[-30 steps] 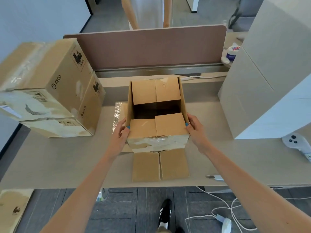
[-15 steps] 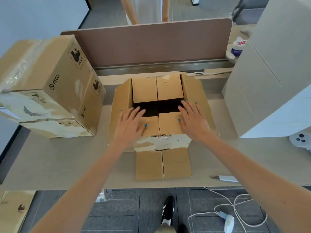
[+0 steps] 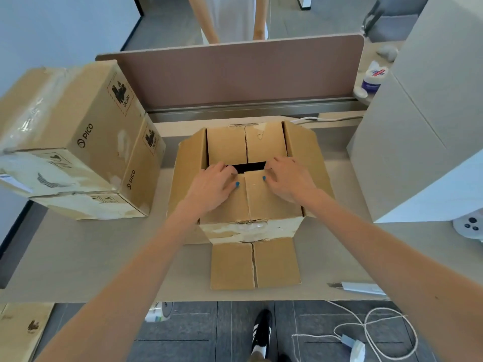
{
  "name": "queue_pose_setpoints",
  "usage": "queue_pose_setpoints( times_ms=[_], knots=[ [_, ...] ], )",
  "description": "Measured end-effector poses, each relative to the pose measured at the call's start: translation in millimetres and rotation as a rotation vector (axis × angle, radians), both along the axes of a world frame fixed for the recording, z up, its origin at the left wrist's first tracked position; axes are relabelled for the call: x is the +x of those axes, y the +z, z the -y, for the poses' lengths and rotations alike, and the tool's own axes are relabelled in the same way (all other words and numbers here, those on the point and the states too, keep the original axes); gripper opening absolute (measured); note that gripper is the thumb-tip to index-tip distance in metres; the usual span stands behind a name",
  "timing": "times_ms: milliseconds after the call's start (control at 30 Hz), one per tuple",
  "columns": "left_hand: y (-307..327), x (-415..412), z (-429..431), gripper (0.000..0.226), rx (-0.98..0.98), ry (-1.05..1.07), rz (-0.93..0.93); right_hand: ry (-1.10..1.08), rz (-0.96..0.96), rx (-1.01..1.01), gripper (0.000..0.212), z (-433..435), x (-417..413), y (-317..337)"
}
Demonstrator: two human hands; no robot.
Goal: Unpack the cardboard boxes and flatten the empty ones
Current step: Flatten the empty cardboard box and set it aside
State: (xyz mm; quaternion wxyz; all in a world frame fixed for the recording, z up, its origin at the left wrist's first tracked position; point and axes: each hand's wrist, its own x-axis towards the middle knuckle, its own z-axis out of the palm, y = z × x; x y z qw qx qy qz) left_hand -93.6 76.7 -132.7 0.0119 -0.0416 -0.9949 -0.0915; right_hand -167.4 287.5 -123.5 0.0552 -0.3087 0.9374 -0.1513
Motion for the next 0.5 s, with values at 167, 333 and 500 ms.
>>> queue_pose_setpoints(
  times_ms=[167,333,500],
  knots=[
    [51.5,14.4,-0.3,0.015,0.072,-0.007,-0.079,-0.047,0.144,-0.178,0.006,-9.5,11.3,46.4],
    [88.6,54.0,-9.2,0.012,0.253,-0.01,0.043,0.068,0.226,-0.256,0.011,-28.7,40.2,74.2],
    [96.0,99.0,-23.0,0.023,0.474,0.08,0.298,0.196,0.463,-0.198,0.014,-45.2,71.6,80.5]
  ],
)
